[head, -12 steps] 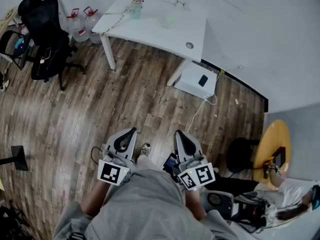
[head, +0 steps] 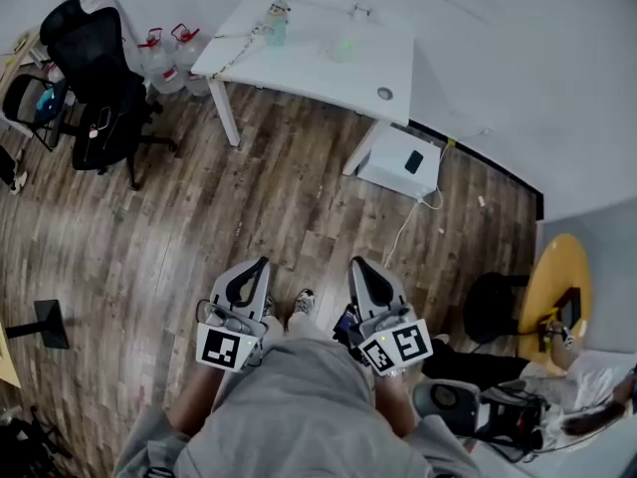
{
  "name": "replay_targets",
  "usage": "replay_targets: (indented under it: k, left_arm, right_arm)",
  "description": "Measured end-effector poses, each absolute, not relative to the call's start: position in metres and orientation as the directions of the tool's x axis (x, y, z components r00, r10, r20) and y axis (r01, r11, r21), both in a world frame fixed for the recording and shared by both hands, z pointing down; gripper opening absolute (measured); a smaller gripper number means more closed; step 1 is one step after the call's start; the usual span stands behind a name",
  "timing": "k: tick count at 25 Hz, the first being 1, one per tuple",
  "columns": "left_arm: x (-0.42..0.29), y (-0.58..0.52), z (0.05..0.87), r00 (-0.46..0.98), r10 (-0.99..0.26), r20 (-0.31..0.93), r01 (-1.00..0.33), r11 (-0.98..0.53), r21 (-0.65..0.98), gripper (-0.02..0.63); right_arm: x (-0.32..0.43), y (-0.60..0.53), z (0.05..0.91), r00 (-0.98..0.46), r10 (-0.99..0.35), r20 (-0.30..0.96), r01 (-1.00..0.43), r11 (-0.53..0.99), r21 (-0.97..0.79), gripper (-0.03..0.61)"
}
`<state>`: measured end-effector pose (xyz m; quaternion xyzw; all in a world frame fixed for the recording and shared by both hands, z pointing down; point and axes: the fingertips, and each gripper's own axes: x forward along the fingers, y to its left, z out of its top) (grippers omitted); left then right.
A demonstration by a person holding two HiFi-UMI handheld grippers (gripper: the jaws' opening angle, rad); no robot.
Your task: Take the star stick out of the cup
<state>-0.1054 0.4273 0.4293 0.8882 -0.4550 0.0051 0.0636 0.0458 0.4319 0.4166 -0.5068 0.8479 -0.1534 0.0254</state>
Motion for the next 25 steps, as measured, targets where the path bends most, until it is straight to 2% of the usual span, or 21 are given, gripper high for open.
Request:
replay_targets:
  k: [8, 17, 25]
  left_arm:
    - [-0.134, 0.433, 0.429, 0.584, -0.810, 0.051, -0.809, -0.575, 0.120, 0.031]
    - [-0.161, 0.440, 0.428, 0.620, -0.784, 0.018, -0.781, -0.615, 0.105, 0.031]
    - [-0.183, 0.440, 0.427, 0.616, -0.788, 0.007, -0.783, -0.611, 0.114, 0.031]
  right_arm:
    - [0.009, 0.438, 0.417, -0.505, -0.855, 0.120, -0.843, 0.459, -0.279, 0.035]
    - [-0.016, 0.448, 0.415, -0.460, -0.880, 0.114, -0.873, 0.425, -0.239, 0.035]
    - [-0.025, 0.454, 0.412, -0.441, -0.894, 0.077, -0.864, 0.399, -0.308, 0.035]
